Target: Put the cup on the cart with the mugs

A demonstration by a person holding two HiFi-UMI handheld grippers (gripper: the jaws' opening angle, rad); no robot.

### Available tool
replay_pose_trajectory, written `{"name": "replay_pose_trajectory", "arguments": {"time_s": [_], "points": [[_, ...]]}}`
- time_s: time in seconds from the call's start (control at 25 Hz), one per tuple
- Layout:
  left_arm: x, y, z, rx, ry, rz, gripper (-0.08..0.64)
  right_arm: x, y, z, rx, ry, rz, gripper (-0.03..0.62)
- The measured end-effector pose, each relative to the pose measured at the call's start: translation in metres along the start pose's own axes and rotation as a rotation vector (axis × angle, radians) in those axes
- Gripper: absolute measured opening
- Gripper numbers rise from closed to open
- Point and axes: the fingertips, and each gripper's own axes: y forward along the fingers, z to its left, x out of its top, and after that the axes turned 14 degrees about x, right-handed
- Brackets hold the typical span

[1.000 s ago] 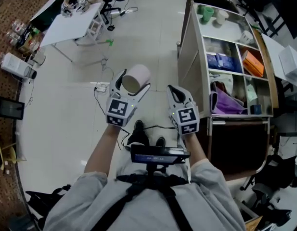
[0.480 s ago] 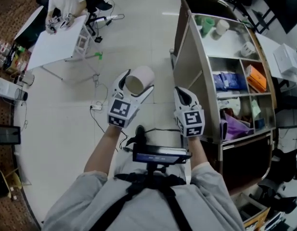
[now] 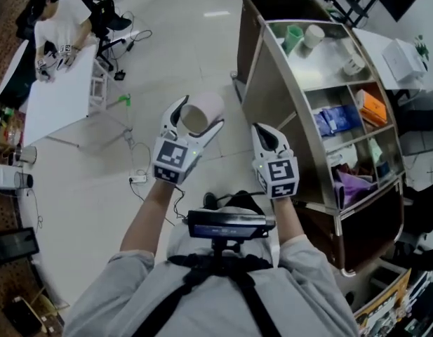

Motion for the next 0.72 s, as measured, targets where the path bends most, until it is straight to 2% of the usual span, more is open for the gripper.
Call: {"name": "replay_pose_trajectory", "arguments": {"time_s": [0.16,0.4,0.72], "points": [[0.006,0.028,-0.001,-0.052,0.003,0.001,0.445,0.014,0.012,-0.018,-0.028,0.004,-0.001,0.002],[0.026,0.076,-0.007,-0.083,-0.011,-0.015,0.445,0.035,0.023,-0.055,-0.037,0.003,-0.025,0.002],[0.070,0.147,-0.023,-0.161,0.050,-0.056,0.445,0.070,0.031,-0.109,-0.081,0.013,-0.107,0.002]]}}
